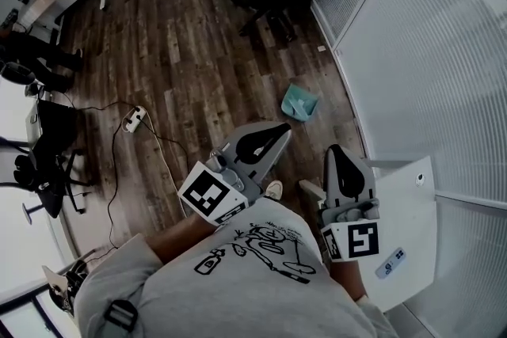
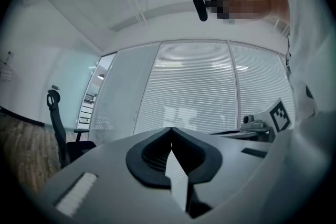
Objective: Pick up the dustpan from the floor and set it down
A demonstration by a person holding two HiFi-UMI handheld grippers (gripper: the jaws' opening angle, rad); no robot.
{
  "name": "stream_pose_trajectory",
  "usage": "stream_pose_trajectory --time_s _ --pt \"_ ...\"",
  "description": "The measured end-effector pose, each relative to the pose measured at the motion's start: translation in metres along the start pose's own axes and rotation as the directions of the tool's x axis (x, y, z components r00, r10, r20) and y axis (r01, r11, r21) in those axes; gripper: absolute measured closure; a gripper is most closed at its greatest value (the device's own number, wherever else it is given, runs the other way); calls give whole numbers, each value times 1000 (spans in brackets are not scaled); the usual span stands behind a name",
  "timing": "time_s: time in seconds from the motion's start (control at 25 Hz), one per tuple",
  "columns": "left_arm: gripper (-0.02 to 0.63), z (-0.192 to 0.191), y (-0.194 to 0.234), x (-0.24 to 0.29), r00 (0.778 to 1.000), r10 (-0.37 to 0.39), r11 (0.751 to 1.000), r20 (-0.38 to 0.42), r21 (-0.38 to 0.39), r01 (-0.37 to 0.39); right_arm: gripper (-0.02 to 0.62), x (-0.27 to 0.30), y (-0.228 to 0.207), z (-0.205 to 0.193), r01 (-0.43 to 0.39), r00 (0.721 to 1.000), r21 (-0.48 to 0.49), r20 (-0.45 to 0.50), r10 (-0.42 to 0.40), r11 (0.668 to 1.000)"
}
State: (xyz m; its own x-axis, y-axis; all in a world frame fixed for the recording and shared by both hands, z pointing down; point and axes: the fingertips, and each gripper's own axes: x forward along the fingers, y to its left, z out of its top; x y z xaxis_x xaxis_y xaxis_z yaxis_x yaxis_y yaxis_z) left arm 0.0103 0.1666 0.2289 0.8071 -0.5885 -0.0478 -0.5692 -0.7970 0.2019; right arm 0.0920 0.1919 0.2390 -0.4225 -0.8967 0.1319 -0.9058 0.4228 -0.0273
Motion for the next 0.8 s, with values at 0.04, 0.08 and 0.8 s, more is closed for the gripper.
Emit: stream_pose_trajectory --time_s 0.04,0.08,0.8 --pt "604 1 8 5 1000 -10 1000 -1 -2 10 588 8 -1 1 7 1000 -1 -4 -7 1000" --pt "604 1 17 10 1000 -20 1000 -2 -4 20 588 17 -3 2 15 1000 -1 -8 -15 1000" --pt "604 41 179 63 997 -82 997 -7 -11 82 588 187 -21 40 74 997 -21 -12 -74 997"
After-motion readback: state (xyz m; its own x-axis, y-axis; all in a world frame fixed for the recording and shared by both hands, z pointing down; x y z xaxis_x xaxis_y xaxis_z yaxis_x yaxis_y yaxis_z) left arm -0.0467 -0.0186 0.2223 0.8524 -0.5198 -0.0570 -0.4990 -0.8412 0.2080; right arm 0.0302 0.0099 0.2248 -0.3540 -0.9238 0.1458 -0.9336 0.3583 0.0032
